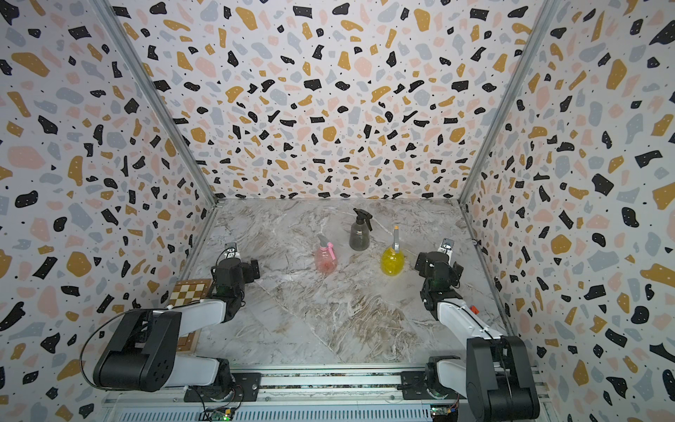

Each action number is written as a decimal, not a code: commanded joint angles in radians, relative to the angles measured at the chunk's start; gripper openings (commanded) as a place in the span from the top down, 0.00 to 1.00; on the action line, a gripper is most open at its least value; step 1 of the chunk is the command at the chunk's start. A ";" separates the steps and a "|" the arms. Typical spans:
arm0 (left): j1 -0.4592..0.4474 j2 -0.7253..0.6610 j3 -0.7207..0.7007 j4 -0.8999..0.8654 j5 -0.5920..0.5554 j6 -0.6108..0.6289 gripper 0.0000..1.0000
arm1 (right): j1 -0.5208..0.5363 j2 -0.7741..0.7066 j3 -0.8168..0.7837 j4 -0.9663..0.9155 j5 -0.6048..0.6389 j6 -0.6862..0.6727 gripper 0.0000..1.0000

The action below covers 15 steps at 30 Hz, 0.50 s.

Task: Attach spray nozzles to spray bottles
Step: Reset both arms

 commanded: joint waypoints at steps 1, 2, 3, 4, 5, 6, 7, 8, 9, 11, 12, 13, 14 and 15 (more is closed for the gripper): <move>0.004 -0.012 0.004 0.042 0.010 0.011 0.01 | -0.021 -0.016 -0.105 0.376 -0.110 -0.120 0.00; 0.005 -0.011 0.004 0.041 0.010 0.012 0.01 | -0.034 -0.008 -0.117 0.405 -0.153 -0.124 0.01; 0.004 -0.011 0.004 0.041 0.010 0.012 0.01 | -0.039 0.010 -0.114 0.414 -0.177 -0.126 0.00; 0.004 -0.011 0.004 0.041 0.010 0.011 0.01 | -0.039 0.030 -0.111 0.423 -0.197 -0.136 0.01; 0.005 -0.011 0.004 0.041 0.010 0.011 0.01 | -0.038 0.046 -0.106 0.426 -0.217 -0.139 0.00; 0.005 -0.011 0.004 0.041 0.010 0.011 0.01 | -0.037 0.067 -0.105 0.442 -0.233 -0.139 0.00; 0.004 -0.011 0.004 0.042 0.010 0.011 0.01 | -0.037 0.088 -0.110 0.471 -0.243 -0.140 0.00; 0.004 -0.012 0.004 0.042 0.010 0.011 0.01 | -0.038 0.103 -0.105 0.466 -0.254 -0.140 0.00; 0.004 -0.011 0.004 0.041 0.010 0.011 0.01 | -0.038 0.131 -0.104 0.481 -0.259 -0.144 0.00; 0.004 -0.011 0.004 0.041 0.010 0.011 0.01 | -0.036 0.176 -0.113 0.524 -0.263 -0.147 0.00; 0.004 -0.012 0.004 0.041 0.010 0.011 0.01 | -0.033 0.199 -0.125 0.562 -0.264 -0.150 0.00; 0.004 -0.012 0.004 0.042 0.010 0.011 0.01 | -0.026 0.215 -0.131 0.595 -0.257 -0.160 0.00; 0.004 -0.011 0.004 0.041 0.010 0.012 0.01 | -0.012 0.219 -0.118 0.572 -0.248 -0.167 0.00; 0.004 -0.012 0.004 0.042 0.010 0.011 0.01 | 0.003 0.241 -0.117 0.592 -0.240 -0.185 0.00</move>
